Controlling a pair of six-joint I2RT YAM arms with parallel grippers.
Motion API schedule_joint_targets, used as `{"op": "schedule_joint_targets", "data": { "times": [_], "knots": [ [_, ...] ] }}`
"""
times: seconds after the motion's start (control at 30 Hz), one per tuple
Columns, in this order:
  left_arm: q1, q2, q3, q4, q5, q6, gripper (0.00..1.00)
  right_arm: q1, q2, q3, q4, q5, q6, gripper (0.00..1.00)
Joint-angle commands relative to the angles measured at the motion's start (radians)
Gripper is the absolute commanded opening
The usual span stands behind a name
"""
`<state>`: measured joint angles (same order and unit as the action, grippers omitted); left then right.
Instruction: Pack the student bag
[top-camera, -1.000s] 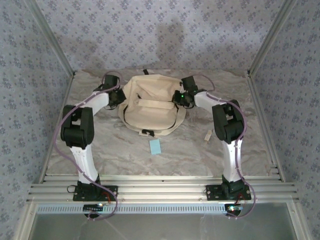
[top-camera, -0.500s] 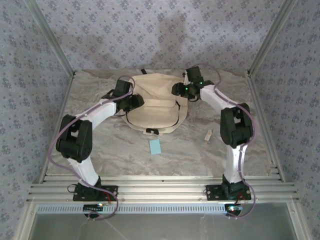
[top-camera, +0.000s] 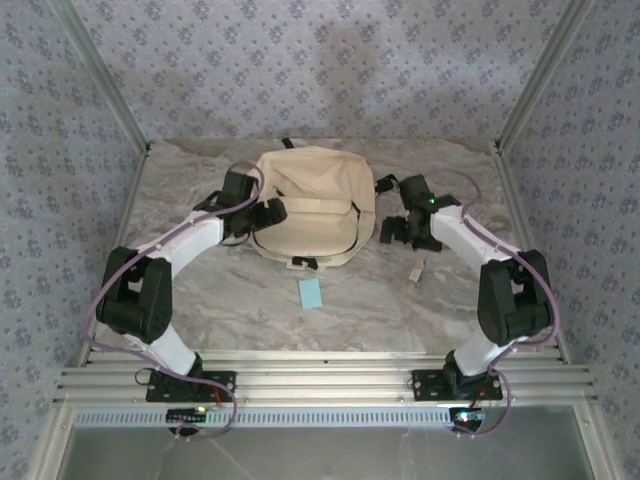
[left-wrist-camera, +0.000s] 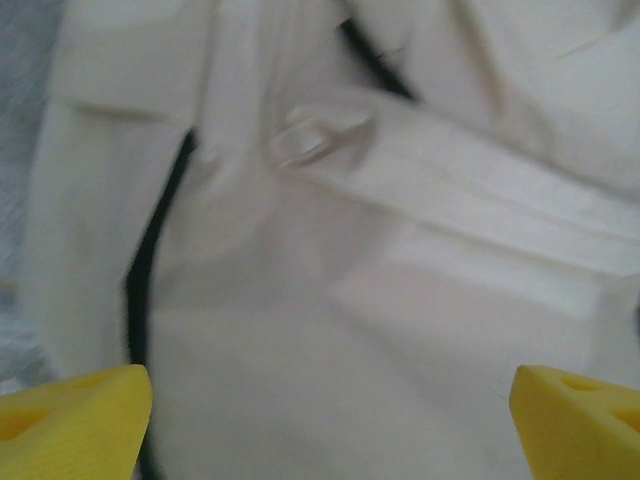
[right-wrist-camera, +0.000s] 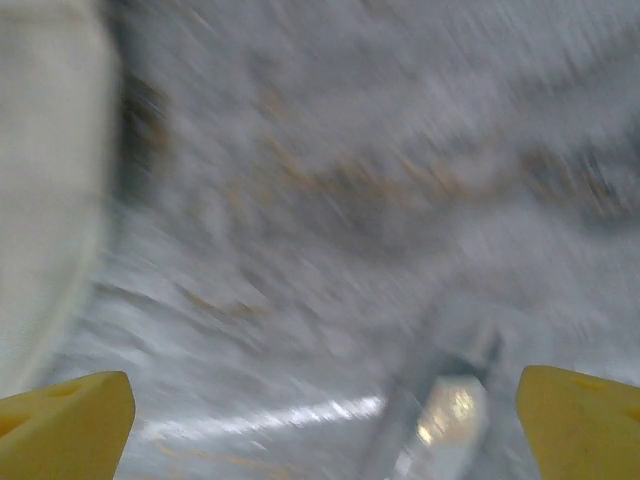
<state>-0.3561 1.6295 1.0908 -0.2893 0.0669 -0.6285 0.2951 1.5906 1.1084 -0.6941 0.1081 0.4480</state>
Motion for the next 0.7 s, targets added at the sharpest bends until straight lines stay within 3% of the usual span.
{"op": "schedule_joint_targets", "data": {
  "times": [0.0, 0.2, 0.37, 0.67],
  "knots": [
    [0.028, -0.061, -0.044, -0.01, -0.039, 0.016, 0.93, -0.001, -0.088, -0.102, -0.093, 0.093, 0.101, 0.99],
    [0.033, -0.055, -0.109, 0.009, -0.018, 0.007, 0.92, -0.003, -0.137, -0.236, -0.017, 0.088, 0.217, 0.93],
    [0.032, -0.022, -0.136, 0.073, 0.026, -0.024, 0.91, -0.003, -0.075, -0.261, 0.087, 0.049, 0.23, 0.8],
    [0.009, 0.021, -0.143, 0.15, 0.068, -0.059, 0.88, -0.009, 0.019, -0.28, 0.185, -0.002, 0.244, 0.72]
  ]
}}
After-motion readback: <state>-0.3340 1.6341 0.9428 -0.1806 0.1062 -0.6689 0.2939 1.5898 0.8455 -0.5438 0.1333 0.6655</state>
